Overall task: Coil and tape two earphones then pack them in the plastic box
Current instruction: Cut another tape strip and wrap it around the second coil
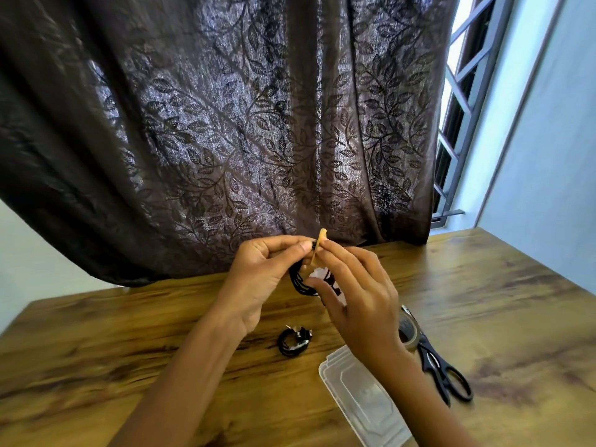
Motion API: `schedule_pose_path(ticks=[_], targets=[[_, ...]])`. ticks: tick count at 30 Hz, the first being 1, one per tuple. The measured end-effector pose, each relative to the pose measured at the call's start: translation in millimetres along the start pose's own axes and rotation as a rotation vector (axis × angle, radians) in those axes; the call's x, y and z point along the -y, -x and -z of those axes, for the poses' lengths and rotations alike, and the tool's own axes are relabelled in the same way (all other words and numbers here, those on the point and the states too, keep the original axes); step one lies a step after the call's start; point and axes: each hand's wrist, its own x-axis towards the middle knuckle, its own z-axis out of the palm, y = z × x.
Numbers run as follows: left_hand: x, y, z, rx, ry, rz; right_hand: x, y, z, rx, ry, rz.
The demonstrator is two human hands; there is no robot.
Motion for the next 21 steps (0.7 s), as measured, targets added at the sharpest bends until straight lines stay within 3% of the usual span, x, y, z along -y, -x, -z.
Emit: schedule_pose_path(ticks=[4,9,13,17,21], targets=[[3,0,0,-0.039,0.05,0.024,8,-11,9,-0.006,-0.465,-0.291],[4,0,-1,-0.024,0.063,0.025,4,-21,11,0.02,-0.773,-0.631],[4,1,0,-0.001,0.055,0.012,0,-24,15,0.1,-0.981,-0.755],[7,1,1,-0.01,0.017,-0.003,-3,-25,15,0.159,-0.956,-0.747],[9,2,0,-0.011,-0.07,0.002,-5,-24,15,0.177,-0.775,-0.667]])
